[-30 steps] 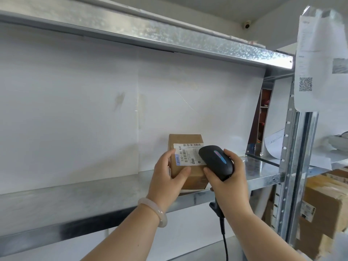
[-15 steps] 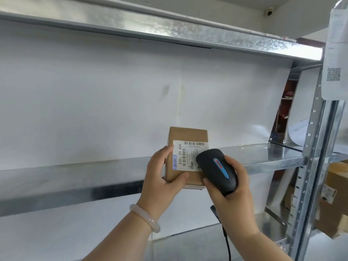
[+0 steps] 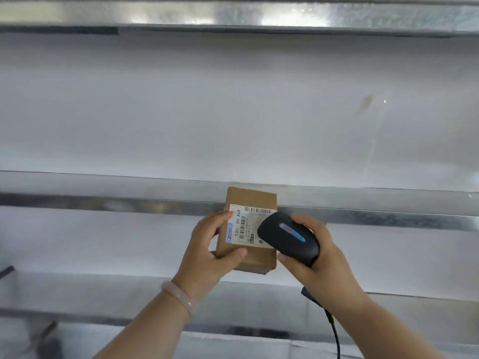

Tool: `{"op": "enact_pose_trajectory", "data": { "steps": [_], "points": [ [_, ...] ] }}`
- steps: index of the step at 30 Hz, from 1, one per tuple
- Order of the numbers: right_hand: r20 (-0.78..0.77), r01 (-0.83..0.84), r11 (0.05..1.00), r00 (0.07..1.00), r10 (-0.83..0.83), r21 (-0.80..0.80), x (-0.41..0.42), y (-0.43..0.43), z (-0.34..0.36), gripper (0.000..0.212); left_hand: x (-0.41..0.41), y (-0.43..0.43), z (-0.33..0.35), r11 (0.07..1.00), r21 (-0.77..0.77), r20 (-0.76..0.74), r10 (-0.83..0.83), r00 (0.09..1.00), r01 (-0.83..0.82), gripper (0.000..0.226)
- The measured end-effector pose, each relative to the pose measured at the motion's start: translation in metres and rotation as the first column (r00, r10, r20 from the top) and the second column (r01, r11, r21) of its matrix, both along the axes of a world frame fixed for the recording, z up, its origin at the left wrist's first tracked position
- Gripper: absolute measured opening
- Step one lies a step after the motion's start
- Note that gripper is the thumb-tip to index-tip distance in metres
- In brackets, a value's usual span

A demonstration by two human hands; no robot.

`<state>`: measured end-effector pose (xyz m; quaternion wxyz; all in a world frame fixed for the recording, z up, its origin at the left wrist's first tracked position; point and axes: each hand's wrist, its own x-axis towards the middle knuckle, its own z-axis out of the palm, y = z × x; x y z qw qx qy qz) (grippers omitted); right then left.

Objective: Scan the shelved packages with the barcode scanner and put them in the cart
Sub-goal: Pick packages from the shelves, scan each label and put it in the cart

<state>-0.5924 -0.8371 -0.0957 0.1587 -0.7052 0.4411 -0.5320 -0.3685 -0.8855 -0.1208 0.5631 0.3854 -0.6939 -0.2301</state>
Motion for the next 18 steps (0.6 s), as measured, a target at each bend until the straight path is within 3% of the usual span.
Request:
{"op": "enact_pose_trajectory", "data": {
  "steps": [4,9,18],
  "points": [
    [-0.205,-0.180,0.982,0.960,0.189,0.063,0.046,0.002,-0.008,0.063,0.067,0.031,-0.028,0.992,0.052,0.020,0.111,0.994,-0.111,0.065],
    [-0.431,-0.353,0.926,0.821,0.376,0.134,0.099,0.005,-0.011,0.065,0.127,0.071,-0.056,0.970,0.145,0.038,0.194,0.980,-0.197,0.066],
    [-0.537,-0.469,0.855,0.674,0.508,0.220,0.164,0.003,-0.013,0.065,0.194,0.112,-0.089,0.906,0.231,0.112,0.339,0.934,-0.356,0.064]
  ]
}}
